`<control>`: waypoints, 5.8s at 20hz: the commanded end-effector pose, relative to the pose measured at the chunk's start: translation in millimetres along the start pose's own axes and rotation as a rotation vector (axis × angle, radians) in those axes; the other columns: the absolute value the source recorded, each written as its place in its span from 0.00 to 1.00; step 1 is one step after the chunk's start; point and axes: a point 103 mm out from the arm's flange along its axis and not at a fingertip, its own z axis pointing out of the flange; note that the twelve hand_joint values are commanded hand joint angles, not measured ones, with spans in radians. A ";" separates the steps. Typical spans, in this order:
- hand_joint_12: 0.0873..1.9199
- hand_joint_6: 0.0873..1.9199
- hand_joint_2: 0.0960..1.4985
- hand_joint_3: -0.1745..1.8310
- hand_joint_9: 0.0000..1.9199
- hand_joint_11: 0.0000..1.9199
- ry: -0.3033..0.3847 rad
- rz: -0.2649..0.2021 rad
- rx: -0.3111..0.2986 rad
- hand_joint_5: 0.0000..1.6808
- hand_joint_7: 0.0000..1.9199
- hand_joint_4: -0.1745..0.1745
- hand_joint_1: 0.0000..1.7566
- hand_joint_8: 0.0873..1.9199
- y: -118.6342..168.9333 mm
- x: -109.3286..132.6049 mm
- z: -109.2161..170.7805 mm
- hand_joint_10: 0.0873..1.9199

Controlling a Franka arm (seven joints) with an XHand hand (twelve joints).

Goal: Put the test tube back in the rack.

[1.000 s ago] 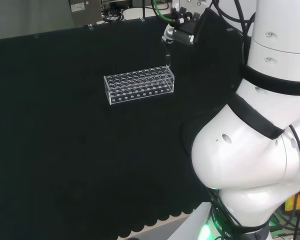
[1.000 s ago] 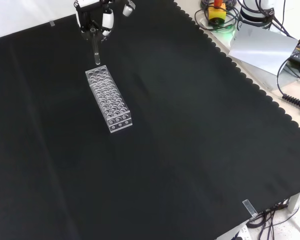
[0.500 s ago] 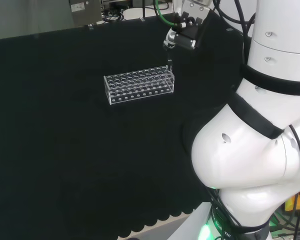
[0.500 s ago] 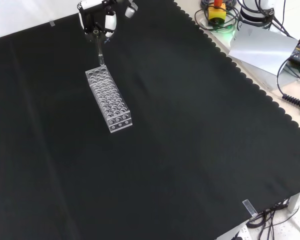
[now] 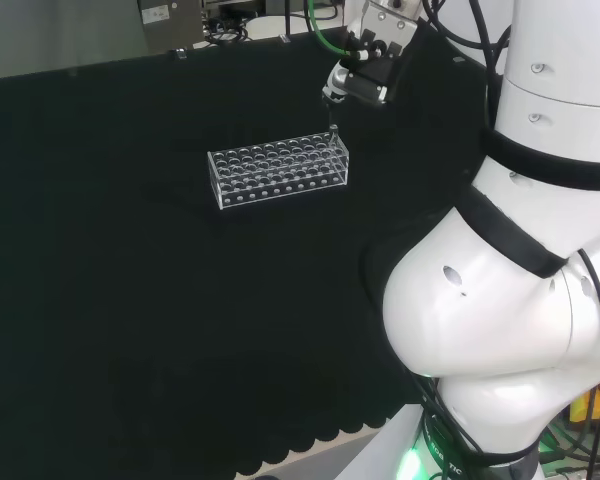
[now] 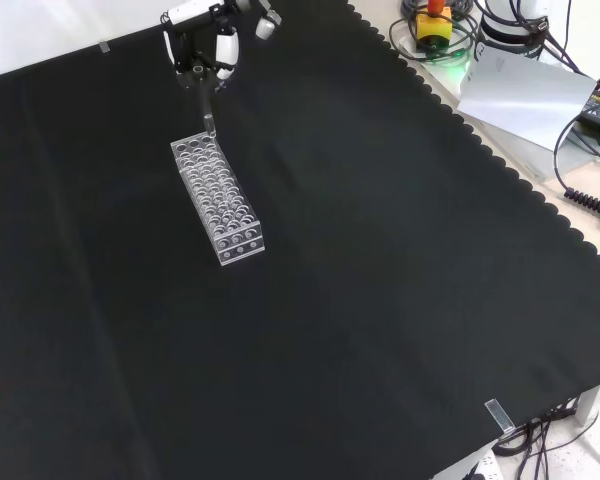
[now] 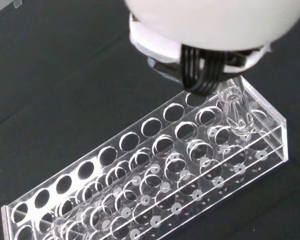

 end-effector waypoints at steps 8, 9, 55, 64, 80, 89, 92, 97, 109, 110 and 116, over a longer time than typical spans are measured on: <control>0.42 0.01 0.39 0.38 0.69 0.68 -0.036 0.001 0.003 0.83 0.74 0.00 0.82 0.30 2.1 -2.8 6.6 0.28; 0.42 0.01 0.39 0.38 0.69 0.68 -0.041 0.001 0.002 0.83 0.74 0.00 0.82 0.30 2.7 -2.7 6.8 0.28; 0.42 0.00 0.39 0.38 0.69 0.68 -0.053 0.023 0.023 0.83 0.74 0.00 0.82 0.29 17.0 -12.6 18.8 0.28; 0.42 0.00 0.39 0.38 0.69 0.68 -0.152 0.025 0.004 0.83 0.74 0.00 0.82 0.29 19.0 -12.4 19.5 0.28; 0.42 0.00 0.39 0.38 0.69 0.68 -0.188 0.060 0.001 0.84 0.74 0.00 0.82 0.29 34.6 -8.9 28.4 0.28; 0.42 0.00 0.39 0.38 0.69 0.68 -0.168 0.080 -0.004 0.84 0.74 0.00 0.82 0.29 42.1 -14.9 24.4 0.28; 0.42 0.00 0.39 0.38 0.69 0.68 -0.187 0.079 -0.006 0.84 0.74 0.00 0.82 0.29 42.1 -10.3 27.5 0.28; 0.42 0.00 0.39 0.38 0.69 0.68 -0.146 0.079 0.012 0.84 0.74 0.00 0.82 0.29 49.0 -19.7 21.0 0.28; 0.42 0.00 0.39 0.38 0.69 0.68 -0.186 0.080 0.004 0.84 0.74 0.00 0.82 0.29 42.0 -3.5 41.3 0.28; 0.42 0.00 0.39 0.38 0.69 0.68 -0.154 0.083 0.015 0.84 0.74 0.00 0.82 0.29 47.7 -22.2 29.6 0.28; 0.42 0.00 0.39 0.38 0.69 0.68 -0.144 0.073 0.037 0.84 0.74 0.00 0.82 0.29 48.9 -23.4 37.7 0.28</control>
